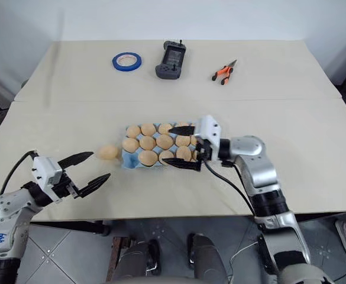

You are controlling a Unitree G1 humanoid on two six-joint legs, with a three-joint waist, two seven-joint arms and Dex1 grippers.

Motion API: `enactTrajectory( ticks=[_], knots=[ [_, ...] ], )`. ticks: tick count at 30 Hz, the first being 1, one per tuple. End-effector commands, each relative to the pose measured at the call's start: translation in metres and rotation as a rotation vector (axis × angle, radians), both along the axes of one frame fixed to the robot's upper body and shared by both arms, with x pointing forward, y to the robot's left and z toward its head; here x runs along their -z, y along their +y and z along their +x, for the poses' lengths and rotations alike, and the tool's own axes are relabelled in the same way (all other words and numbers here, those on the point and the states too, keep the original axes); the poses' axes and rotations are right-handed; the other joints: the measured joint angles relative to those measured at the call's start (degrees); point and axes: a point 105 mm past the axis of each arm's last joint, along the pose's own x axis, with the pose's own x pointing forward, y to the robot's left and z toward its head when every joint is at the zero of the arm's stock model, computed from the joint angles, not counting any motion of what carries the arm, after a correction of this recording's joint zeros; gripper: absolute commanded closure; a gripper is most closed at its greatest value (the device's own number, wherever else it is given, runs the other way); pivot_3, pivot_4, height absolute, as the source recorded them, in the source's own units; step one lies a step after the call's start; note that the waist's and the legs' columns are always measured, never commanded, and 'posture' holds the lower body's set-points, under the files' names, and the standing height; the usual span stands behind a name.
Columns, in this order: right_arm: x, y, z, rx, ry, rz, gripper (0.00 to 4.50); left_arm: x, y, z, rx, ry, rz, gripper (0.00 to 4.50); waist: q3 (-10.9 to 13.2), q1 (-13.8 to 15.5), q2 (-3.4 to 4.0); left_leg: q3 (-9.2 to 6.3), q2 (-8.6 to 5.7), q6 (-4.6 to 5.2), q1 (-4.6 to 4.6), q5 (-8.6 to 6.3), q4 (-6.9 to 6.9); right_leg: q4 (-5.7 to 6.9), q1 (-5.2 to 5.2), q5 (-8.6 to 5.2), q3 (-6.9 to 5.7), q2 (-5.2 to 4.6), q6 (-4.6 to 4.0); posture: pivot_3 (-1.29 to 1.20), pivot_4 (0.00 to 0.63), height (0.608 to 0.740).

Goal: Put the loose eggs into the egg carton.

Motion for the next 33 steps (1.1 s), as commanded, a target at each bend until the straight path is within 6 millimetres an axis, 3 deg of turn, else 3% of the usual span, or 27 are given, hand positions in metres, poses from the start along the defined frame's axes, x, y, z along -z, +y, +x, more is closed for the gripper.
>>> enactTrajectory(
  ticks=[1,7,17,25,33],
  knots=[
    [-0.003,-0.028,-0.015,0.003,-0.055,0.030,0.03,-0.006,0.023,-0.010,-0.115,-0.019,-0.023,0.00,0.0,0.0,0.00,0.00,0.01,0.00,0.00,0.00,0.00,-0.01,0.00,0.00,0.00,0.02,0.00,0.00,0.150,0.740],
    [0.021,-0.061,-0.020,0.110,-0.016,0.032,0.03,0.001,0.048,-0.021,-0.268,-0.005,-0.081,0.00,0.0,0.0,-0.03,-0.03,0.00,-0.02,0.04,0.00,0.07,-0.13,0.04,-0.01,0.02,0.06,-0.01,0.00,0.150,0.740],
    [0.058,-0.091,-0.019,0.247,0.022,0.020,0.03,0.009,0.046,-0.026,-0.274,0.040,-0.101,0.00,0.0,0.0,-0.03,-0.11,0.01,0.22,0.05,-0.16,-0.01,-1.08,0.57,0.02,0.04,0.10,-0.04,0.00,0.150,0.740],
    [0.051,-0.077,-0.029,0.170,-0.030,0.003,0.03,0.002,0.020,0.004,-0.145,0.054,-0.087,0.00,0.0,0.3,-0.02,-0.13,0.02,0.12,0.11,-0.14,-0.04,-0.91,0.54,0.10,-0.01,0.12,0.09,0.00,0.150,0.740],
    [0.044,-0.066,-0.028,0.155,-0.056,0.005,0.03,0.005,-0.010,0.053,-0.047,0.087,-0.014,0.00,0.0,0.5,-0.02,-0.09,0.01,0.11,0.13,-0.13,-0.04,-0.81,0.53,0.14,0.00,0.11,0.18,0.00,0.150,0.740]
  ],
)
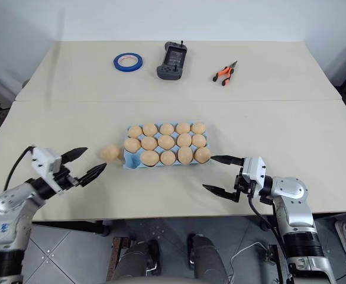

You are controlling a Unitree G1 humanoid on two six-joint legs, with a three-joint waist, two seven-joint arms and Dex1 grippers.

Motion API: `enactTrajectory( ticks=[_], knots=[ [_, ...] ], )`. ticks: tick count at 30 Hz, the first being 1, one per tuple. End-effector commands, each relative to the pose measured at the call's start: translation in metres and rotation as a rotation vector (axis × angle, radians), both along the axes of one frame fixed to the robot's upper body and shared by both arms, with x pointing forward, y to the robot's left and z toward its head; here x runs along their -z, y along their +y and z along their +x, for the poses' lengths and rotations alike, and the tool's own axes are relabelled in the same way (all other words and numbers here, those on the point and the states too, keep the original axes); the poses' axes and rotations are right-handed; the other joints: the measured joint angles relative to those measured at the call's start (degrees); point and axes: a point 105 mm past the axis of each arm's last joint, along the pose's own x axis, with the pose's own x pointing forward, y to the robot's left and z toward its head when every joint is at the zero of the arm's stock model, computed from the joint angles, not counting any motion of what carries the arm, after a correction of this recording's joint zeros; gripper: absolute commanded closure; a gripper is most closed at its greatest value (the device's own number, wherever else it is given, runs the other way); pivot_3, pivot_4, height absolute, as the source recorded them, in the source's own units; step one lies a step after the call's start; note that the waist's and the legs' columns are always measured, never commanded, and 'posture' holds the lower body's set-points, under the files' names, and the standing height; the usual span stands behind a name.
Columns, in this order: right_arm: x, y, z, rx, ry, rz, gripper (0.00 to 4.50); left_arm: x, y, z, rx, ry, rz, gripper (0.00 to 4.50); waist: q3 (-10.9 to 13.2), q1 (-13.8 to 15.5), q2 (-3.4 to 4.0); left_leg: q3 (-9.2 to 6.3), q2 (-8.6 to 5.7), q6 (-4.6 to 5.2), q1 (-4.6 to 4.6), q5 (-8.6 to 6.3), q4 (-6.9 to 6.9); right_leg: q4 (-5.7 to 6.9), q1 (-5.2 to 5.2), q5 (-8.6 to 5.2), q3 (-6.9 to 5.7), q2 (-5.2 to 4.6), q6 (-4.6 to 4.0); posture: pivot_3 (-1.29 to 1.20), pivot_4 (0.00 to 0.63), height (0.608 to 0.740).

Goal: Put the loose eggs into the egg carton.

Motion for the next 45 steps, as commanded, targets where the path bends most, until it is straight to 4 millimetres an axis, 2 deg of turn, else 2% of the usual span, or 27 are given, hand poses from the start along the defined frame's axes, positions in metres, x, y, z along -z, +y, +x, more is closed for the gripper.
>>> enactTrajectory(
  ticks=[1,6,9,12,16,18,25,29,33,37,41,43,45],
  knots=[
    [-0.012,0.003,-0.001,-0.004,-0.047,0.009,0.03,0.007,-0.002,0.012,0.017,0.022,0.048,0.00,0.0,0.0,0.00,0.00,0.00,0.00,0.01,0.00,-0.01,0.04,-0.01,0.00,0.00,0.00,0.00,0.00,0.150,0.740],
    [-0.016,0.006,-0.001,-0.002,-0.051,0.017,0.03,0.015,-0.009,0.030,0.033,0.052,0.069,0.00,0.0,0.1,0.00,-0.01,0.01,-0.08,0.03,0.00,0.01,0.29,-0.09,-0.02,-0.02,0.03,-0.04,0.00,0.150,0.740],
    [-0.017,0.008,-0.001,0.002,-0.053,0.022,0.00,0.016,-0.013,0.041,0.037,0.049,0.075,0.57,0.0,0.8,0.00,-0.02,0.00,-0.08,0.03,0.00,0.10,0.32,-0.07,-0.01,-0.04,0.03,-0.02,0.00,0.150,0.740],
    [-0.018,0.009,-0.001,0.011,-0.053,0.028,0.00,0.012,-0.018,0.044,0.065,0.022,0.061,1.52,0.0,0.9,0.00,-0.02,-0.01,-0.07,0.03,0.01,0.16,0.32,-0.05,0.01,-0.03,0.01,0.02,0.00,0.150,0.740],
    [-0.017,0.009,-0.001,0.019,-0.048,0.027,0.00,0.004,-0.016,0.038,0.084,-0.018,0.070,2.71,0.0,1.0,0.00,-0.02,0.00,-0.07,0.02,0.01,0.15,0.33,-0.05,0.01,-0.03,0.01,0.01,0.00,0.150,0.740],
    [-0.015,0.009,-0.002,0.019,-0.037,0.025,0.00,-0.005,-0.019,0.031,0.146,-0.042,0.051,2.94,0.0,1.0,-0.01,-0.02,0.00,-0.06,0.03,0.01,0.15,0.34,-0.05,0.00,-0.03,0.01,0.01,0.00,0.150,0.740],
    [-0.012,0.013,-0.002,0.011,-0.027,0.023,0.00,-0.032,-0.042,0.009,0.340,-0.094,0.036,2.94,0.0,1.1,0.00,-0.03,0.00,-0.06,0.05,0.03,0.18,0.38,-0.02,0.00,-0.03,0.00,0.01,0.00,0.150,0.740],
    [-0.012,0.017,-0.002,0.003,-0.027,0.025,0.00,-0.027,-0.061,0.007,0.399,-0.076,0.056,2.94,0.0,1.1,0.00,-0.02,-0.03,-0.02,0.07,0.05,0.19,0.37,0.01,0.01,-0.02,0.00,0.02,0.00,0.150,0.740],
    [-0.013,0.019,-0.002,0.000,-0.031,0.028,0.00,-0.014,-0.071,0.008,0.417,-0.026,0.081,2.94,0.0,1.0,0.00,-0.02,-0.04,-0.01,0.05,0.06,0.19,0.37,0.00,0.01,-0.02,0.01,0.03,0.00,0.150,0.740],
    [-0.014,0.019,-0.002,0.002,-0.034,0.030,0.00,-0.014,-0.072,0.011,0.404,-0.034,0.068,1.64,0.0,1.0,0.00,-0.02,-0.02,0.00,0.06,0.09,0.19,0.40,-0.01,0.01,-0.02,0.04,0.02,0.00,0.150,0.740],
    [-0.015,0.019,-0.002,0.002,-0.036,0.030,0.00,-0.018,-0.064,0.011,0.368,-0.076,0.087,0.33,0.0,1.0,0.00,-0.03,-0.03,-0.01,0.06,0.09,0.21,0.40,0.00,0.01,-0.02,0.03,0.03,0.00,0.150,0.740],
    [-0.015,0.018,-0.002,0.002,-0.036,0.030,0.00,-0.021,-0.059,0.008,0.361,-0.090,0.096,0.33,0.0,1.0,0.00,-0.03,-0.03,0.00,0.06,0.09,0.22,0.40,0.00,0.02,-0.02,0.03,0.03,0.00,0.150,0.740],
    [-0.015,0.017,-0.002,0.006,-0.037,0.028,0.00,-0.025,-0.044,-0.001,0.340,-0.096,0.104,0.33,0.0,0.7,0.00,-0.03,-0.02,0.00,0.07,0.09,0.22,0.40,0.00,0.02,-0.02,0.04,0.03,0.00,0.150,0.740]
  ],
)
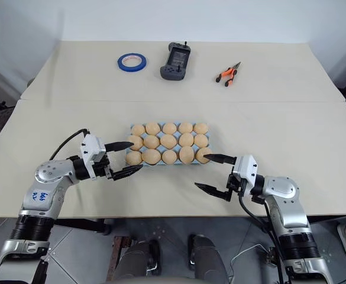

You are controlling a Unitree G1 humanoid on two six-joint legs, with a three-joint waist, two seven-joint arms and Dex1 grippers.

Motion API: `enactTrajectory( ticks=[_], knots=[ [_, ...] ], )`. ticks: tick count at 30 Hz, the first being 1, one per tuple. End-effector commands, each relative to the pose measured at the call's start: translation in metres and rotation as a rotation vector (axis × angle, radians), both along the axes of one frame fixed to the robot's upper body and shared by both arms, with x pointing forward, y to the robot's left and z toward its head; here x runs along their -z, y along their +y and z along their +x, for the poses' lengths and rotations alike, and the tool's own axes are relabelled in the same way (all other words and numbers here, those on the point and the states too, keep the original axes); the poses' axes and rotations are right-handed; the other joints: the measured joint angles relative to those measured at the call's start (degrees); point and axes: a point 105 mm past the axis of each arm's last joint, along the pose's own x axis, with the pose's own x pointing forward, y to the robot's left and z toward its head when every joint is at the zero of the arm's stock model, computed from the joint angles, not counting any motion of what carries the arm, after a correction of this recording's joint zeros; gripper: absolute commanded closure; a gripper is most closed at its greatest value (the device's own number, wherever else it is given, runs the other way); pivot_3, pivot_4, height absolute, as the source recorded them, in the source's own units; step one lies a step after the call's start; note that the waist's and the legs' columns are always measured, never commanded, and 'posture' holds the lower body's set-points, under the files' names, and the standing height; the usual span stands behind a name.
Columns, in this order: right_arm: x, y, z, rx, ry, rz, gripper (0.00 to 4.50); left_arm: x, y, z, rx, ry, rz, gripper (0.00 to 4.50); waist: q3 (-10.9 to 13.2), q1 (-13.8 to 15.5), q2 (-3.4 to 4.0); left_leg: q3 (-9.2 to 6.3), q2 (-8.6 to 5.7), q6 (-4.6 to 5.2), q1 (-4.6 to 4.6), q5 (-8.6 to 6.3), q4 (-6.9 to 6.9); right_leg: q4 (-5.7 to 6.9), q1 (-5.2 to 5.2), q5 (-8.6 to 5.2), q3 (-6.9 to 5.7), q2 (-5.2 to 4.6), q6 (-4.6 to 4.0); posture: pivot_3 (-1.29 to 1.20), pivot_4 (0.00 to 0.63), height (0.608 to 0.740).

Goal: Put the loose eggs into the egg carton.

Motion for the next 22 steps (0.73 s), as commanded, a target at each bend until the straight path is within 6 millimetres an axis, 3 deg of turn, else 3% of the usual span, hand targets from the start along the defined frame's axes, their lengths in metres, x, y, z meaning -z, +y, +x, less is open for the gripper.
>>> enactTrajectory(
  ticks=[1,6,11,22],
  knots=[
    [-0.012,0.002,-0.002,-0.012,-0.050,0.006,0.00,-0.016,0.030,-0.015,-0.048,-0.063,0.018,0.33,0.0,-0.4,0.00,0.00,0.01,0.00,0.01,0.00,-0.01,0.01,-0.01,0.00,0.01,0.01,-0.01,0.00,0.150,0.740],
    [-0.015,-0.002,0.000,-0.001,-0.057,0.006,0.00,-0.015,0.060,-0.035,-0.084,-0.031,0.069,0.33,0.0,-0.3,0.00,-0.03,0.05,-0.06,0.01,-0.02,-0.05,0.05,-0.04,-0.06,-0.02,0.01,-0.09,0.00,0.150,0.740],
    [-0.021,-0.007,-0.002,-0.004,-0.058,-0.001,0.00,0.000,0.079,-0.054,-0.106,0.013,0.127,0.33,0.0,-0.1,0.01,-0.02,0.02,-0.04,0.00,-0.05,-0.05,-0.11,-0.02,-0.07,0.00,-0.10,-0.12,0.00,0.150,0.740],
    [-0.023,-0.016,0.011,0.040,-0.056,-0.008,0.00,0.004,0.075,-0.053,-0.162,-0.051,0.176,0.33,0.0,0.0,0.00,-0.02,0.02,-0.04,-0.03,-0.07,-0.14,-0.14,-0.04,-0.12,0.00,-0.12,-0.20,0.00,0.150,0.740]
  ],
)
